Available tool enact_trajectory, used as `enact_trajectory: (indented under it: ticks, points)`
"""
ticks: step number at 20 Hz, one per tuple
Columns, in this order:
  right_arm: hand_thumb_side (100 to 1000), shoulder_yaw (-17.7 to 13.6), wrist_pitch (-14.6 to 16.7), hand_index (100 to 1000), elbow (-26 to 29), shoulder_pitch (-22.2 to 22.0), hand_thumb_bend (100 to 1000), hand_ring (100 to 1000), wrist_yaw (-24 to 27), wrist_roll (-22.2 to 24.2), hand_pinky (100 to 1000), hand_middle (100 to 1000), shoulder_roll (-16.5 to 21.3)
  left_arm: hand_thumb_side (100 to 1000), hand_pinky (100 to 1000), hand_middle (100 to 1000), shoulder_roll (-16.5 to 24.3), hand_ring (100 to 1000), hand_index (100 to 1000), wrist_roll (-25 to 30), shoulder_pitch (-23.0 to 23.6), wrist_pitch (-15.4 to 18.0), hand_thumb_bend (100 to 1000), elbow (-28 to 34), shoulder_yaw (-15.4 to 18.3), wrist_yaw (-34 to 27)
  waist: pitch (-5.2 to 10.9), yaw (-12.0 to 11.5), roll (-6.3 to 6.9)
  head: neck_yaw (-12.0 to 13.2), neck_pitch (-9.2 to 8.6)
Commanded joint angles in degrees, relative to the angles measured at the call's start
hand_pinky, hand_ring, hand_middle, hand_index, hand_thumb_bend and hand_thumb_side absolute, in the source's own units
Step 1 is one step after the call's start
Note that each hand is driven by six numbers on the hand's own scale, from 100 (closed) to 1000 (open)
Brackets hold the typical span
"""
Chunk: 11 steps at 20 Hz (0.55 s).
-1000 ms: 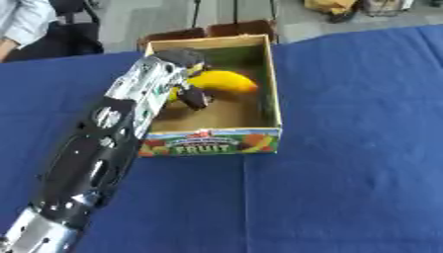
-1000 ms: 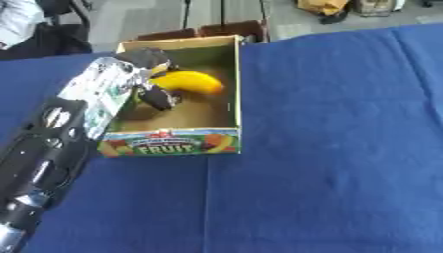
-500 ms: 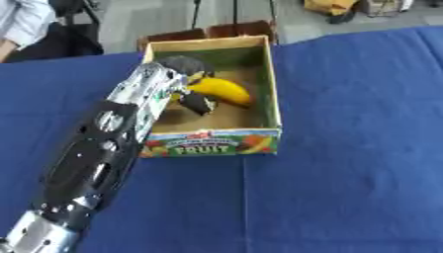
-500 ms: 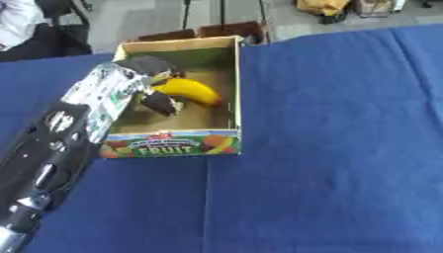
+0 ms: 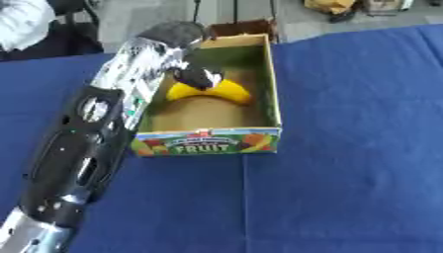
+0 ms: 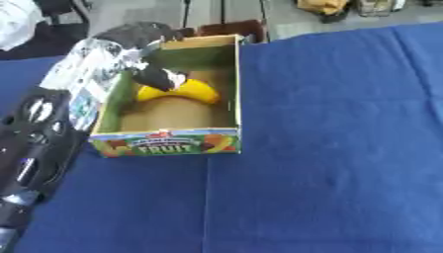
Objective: Pick up objects on the table and place them in the box.
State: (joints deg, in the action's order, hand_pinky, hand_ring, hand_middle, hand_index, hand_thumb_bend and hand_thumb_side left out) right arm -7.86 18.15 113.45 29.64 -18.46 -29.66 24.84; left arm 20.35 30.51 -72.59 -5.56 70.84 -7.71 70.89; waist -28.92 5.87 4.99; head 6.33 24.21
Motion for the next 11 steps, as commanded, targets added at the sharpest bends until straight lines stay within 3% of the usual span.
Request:
enact_trajectory:
  ticks: [1,3,7,11]
  points:
    - [1000,-0.72,-0.08,704,1.14,0.11,100,694,-0.1,-0.3,665,567,0.57,584,813,846,3.73,882,944,-4.91,0.15,-2.15,234,7.94,1.74,-0.89,10.03,-0.38,-0.33,-0.72,0.59]
    - [1000,-0.77,-0.12,704,1.14,0.02,100,694,-0.24,-0.48,665,567,0.62,600,805,836,5.18,872,942,-9.32,1.7,-4.54,210,13.17,2.31,-2.55,10.28,-0.9,-0.49,-1.35,0.91]
    - [1000,-0.63,-0.05,704,1.14,0.26,100,694,-0.43,-0.81,664,570,0.02,546,781,771,4.92,826,912,-27.46,5.88,-13.44,126,25.77,3.76,-13.42,10.98,-2.6,-1.4,-3.63,2.04]
    - [1000,-0.37,0.35,704,1.14,1.28,100,695,-0.64,-1.08,664,575,-1.19,547,758,746,5.53,806,901,-41.01,10.92,-14.63,100,36.21,3.67,-25.82,11.6,-3.53,-2.15,-4.95,2.82]
